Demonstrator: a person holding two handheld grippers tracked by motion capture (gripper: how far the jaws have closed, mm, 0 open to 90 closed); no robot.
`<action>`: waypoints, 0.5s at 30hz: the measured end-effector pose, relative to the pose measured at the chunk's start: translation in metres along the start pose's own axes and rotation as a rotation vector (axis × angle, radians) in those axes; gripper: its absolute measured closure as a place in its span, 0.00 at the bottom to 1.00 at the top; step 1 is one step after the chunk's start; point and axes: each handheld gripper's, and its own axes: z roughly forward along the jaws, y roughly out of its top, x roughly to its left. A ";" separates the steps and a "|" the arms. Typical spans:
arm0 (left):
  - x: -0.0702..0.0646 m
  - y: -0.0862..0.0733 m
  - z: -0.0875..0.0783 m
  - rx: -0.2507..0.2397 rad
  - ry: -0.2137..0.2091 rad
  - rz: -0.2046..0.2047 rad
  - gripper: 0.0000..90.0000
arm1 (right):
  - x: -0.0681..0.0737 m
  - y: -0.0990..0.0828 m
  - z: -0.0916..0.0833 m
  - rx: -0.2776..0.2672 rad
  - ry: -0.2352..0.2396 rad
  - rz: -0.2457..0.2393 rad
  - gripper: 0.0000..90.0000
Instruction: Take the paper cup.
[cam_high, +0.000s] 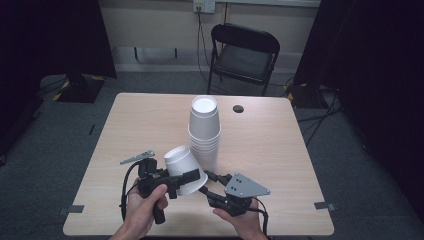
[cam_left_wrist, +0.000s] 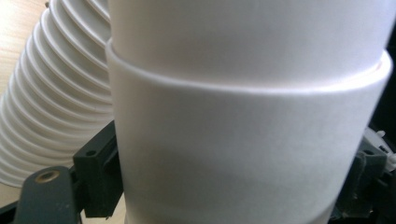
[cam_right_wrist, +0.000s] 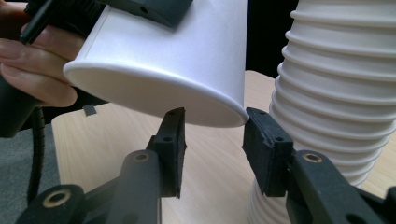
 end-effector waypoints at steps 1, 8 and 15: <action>0.001 0.000 0.000 0.002 -0.003 -0.010 0.17 | 0.000 0.000 0.000 -0.005 -0.004 0.000 0.67; 0.001 -0.002 0.001 0.009 -0.027 -0.058 0.17 | -0.002 0.003 0.005 -0.033 -0.010 -0.004 0.68; -0.001 -0.005 0.005 0.035 -0.038 -0.069 0.17 | 0.001 0.007 0.011 -0.066 -0.012 -0.030 0.71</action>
